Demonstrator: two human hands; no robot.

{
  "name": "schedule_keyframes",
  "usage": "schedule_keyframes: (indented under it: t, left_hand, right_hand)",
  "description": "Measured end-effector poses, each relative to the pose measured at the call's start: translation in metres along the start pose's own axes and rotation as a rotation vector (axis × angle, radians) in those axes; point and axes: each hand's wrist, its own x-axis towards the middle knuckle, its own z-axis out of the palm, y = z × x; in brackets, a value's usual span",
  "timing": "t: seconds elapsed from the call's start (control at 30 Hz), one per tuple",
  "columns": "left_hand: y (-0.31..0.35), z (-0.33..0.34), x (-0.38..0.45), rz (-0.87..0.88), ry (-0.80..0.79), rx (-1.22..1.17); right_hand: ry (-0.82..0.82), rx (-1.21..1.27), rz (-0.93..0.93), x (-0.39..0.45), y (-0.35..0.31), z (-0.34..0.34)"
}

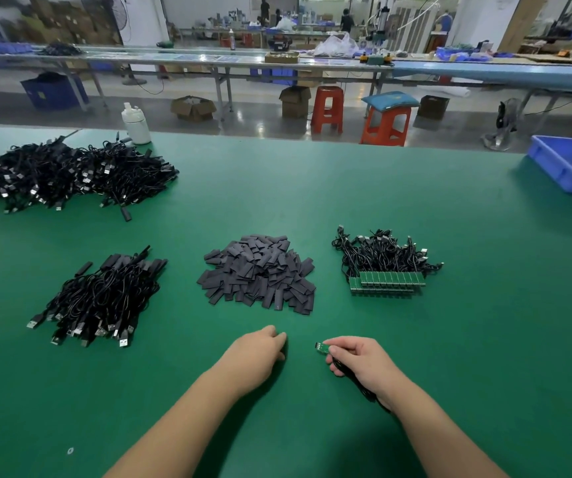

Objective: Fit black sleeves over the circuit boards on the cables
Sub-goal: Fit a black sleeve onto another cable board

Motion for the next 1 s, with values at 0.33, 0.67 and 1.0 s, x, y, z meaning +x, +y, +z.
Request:
schedule_keyframes:
  t: [0.33,0.67,1.0]
  left_hand:
    - [0.003,-0.011,0.003,0.053,0.072,-0.022]
    - [0.034,-0.005,0.002,0.135,0.19,-0.261]
    - [0.03,-0.001,0.002,0.111,0.255,-0.283]
  right_hand:
    - [-0.014,0.022,0.02,0.0,0.0,-0.001]
    - [-0.028,0.008,0.002,0.0,0.001,-0.002]
    - [-0.029,0.004,-0.006,0.001,0.004,-0.003]
